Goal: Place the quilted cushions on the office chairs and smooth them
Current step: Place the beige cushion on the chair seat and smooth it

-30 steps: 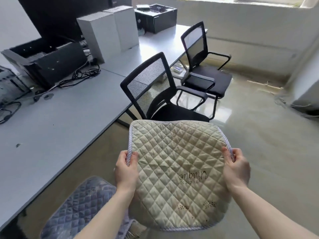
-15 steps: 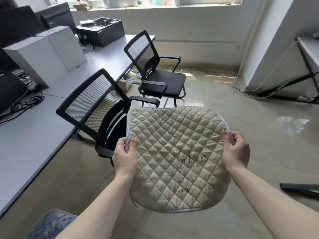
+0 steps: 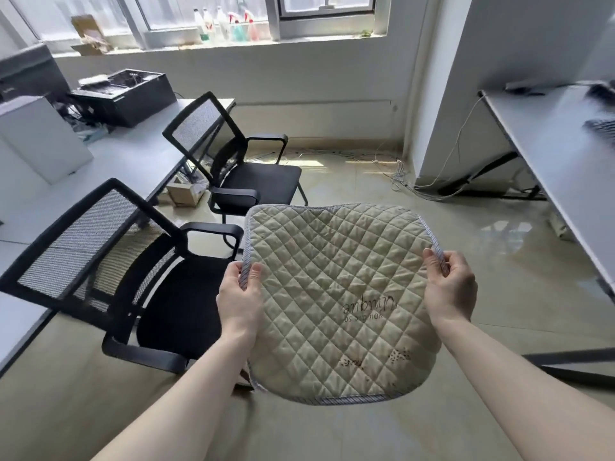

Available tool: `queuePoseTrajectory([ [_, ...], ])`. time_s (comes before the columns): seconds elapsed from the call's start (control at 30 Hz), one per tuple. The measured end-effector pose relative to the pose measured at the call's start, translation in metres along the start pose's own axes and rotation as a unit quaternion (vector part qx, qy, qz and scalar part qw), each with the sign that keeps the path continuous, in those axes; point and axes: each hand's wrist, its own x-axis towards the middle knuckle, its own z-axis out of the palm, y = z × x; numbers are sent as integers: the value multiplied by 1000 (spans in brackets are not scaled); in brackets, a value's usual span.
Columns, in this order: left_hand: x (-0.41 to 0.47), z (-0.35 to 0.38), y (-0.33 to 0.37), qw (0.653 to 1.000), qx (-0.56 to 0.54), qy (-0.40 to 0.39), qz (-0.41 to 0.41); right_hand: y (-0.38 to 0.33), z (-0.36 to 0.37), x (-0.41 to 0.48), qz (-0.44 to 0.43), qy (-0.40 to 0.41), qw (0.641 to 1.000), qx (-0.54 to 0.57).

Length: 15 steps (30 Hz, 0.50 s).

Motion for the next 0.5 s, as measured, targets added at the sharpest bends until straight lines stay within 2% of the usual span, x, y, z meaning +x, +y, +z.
queuePoseTrajectory([
  [0.27,30,57,50,999,7,-31,23,-1,-26,57,14,46,999,7],
  [0.5,71,109,72,996,-31,-73,26,-5,-20,110,8,81,997,-13],
])
